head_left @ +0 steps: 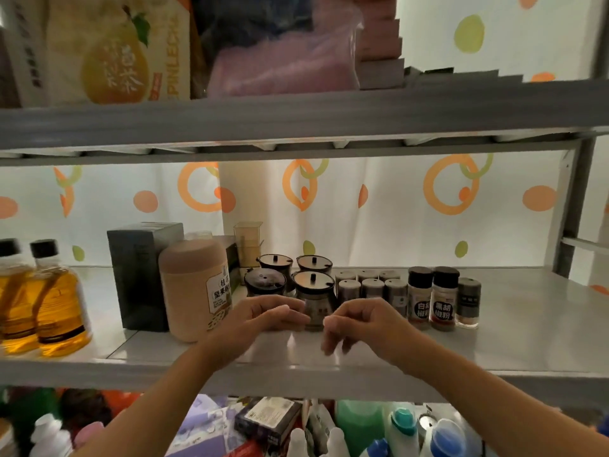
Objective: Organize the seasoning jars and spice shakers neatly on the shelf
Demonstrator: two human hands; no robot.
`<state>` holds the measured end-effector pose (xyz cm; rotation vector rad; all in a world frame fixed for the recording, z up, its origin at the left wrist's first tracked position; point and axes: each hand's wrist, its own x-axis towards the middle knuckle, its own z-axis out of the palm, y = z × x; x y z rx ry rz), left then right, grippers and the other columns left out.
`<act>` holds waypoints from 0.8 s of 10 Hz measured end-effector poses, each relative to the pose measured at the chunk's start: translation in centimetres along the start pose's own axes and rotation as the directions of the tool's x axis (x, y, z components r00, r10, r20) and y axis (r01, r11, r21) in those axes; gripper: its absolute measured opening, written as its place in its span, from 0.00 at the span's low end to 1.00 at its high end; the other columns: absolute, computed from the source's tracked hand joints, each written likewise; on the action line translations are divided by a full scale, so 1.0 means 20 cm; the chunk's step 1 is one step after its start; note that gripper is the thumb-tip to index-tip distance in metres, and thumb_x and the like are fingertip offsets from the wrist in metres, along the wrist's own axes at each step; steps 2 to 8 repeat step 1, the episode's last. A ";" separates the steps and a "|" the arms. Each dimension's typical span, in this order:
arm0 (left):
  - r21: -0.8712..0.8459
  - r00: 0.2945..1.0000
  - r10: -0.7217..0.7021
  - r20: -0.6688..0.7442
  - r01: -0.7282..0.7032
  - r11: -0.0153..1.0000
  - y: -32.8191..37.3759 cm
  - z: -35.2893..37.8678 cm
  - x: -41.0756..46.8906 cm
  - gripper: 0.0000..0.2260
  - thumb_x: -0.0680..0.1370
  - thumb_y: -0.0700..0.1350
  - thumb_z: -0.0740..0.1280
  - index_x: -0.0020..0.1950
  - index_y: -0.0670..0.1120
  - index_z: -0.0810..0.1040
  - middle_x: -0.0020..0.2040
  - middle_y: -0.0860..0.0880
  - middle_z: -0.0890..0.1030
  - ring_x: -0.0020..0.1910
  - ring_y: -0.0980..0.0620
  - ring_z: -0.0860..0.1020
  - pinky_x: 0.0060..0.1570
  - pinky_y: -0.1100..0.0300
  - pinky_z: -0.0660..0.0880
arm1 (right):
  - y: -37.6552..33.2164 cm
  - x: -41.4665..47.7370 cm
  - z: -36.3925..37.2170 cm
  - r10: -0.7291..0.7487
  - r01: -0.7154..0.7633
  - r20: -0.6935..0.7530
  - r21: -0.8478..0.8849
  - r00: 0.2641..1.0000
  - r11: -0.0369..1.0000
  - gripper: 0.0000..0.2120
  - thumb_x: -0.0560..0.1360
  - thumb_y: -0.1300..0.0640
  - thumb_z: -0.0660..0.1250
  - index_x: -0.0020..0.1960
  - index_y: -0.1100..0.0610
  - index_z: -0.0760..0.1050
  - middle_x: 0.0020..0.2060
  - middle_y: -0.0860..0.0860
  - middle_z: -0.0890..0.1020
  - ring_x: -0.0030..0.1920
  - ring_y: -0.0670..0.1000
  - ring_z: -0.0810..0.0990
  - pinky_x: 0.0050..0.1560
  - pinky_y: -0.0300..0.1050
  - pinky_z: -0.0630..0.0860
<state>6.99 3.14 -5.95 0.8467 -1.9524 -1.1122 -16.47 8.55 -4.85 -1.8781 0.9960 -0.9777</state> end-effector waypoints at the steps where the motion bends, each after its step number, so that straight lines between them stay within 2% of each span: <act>1: 0.166 0.976 0.156 -0.154 -0.131 0.977 0.24 0.03 0.07 0.13 0.80 0.49 0.61 0.60 0.47 0.79 0.50 0.52 0.86 0.53 0.56 0.82 0.56 0.62 0.77 | -0.30 -0.18 -0.10 -0.166 0.182 -0.211 0.058 0.963 0.982 0.15 0.74 0.47 0.67 0.36 0.56 0.81 0.33 0.57 0.84 0.33 0.55 0.80 0.35 0.46 0.76; 8: 0.166 0.976 0.156 -0.154 -0.131 0.977 0.24 0.03 0.07 0.13 0.80 0.49 0.61 0.60 0.47 0.79 0.50 0.52 0.86 0.53 0.56 0.82 0.56 0.62 0.77 | -0.30 -0.18 -0.10 -0.166 0.182 -0.211 0.058 0.963 0.982 0.15 0.74 0.47 0.67 0.36 0.56 0.81 0.33 0.57 0.84 0.33 0.55 0.80 0.35 0.46 0.76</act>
